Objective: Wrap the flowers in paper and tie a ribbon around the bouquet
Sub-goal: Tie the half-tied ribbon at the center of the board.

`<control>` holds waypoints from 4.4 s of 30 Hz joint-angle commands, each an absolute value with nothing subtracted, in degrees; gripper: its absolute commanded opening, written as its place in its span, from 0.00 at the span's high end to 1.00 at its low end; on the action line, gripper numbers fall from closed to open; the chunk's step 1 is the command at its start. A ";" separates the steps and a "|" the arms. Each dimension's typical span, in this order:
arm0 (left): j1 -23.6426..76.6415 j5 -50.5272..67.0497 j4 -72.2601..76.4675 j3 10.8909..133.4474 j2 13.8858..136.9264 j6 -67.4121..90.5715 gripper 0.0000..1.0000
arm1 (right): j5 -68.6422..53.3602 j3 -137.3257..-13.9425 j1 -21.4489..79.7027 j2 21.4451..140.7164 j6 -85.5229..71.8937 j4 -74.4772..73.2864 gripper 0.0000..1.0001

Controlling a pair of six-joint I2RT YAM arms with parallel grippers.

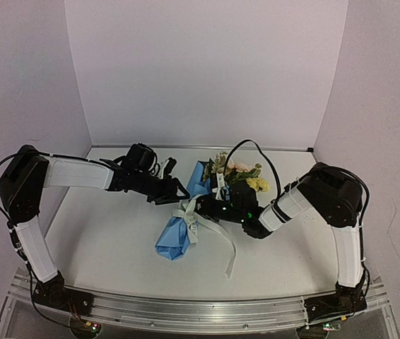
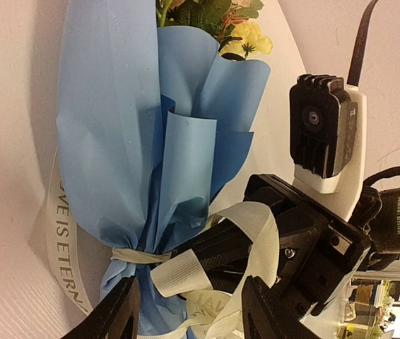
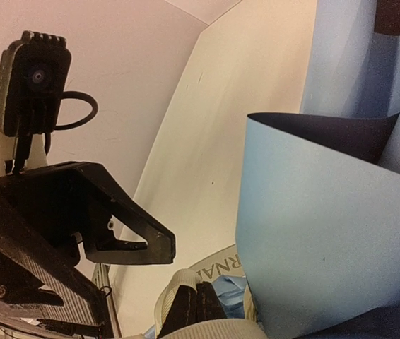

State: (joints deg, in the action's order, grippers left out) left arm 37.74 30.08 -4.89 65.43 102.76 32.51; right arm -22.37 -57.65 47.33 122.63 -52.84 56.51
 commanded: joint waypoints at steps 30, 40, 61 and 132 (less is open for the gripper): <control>37.11 34.46 -3.05 68.69 106.43 35.15 0.81 | -23.55 -62.16 47.65 123.14 -53.72 54.77 1.00; 37.09 34.30 1.51 65.84 104.79 35.36 1.00 | -23.38 -60.82 47.69 120.62 -53.16 50.25 0.97; 36.92 32.40 8.35 61.00 101.45 36.70 1.00 | -18.88 -53.03 48.58 104.91 -49.70 32.68 0.77; 33.84 25.72 5.84 47.09 90.56 34.38 1.00 | -3.89 -65.06 51.59 101.63 -27.59 -21.37 1.00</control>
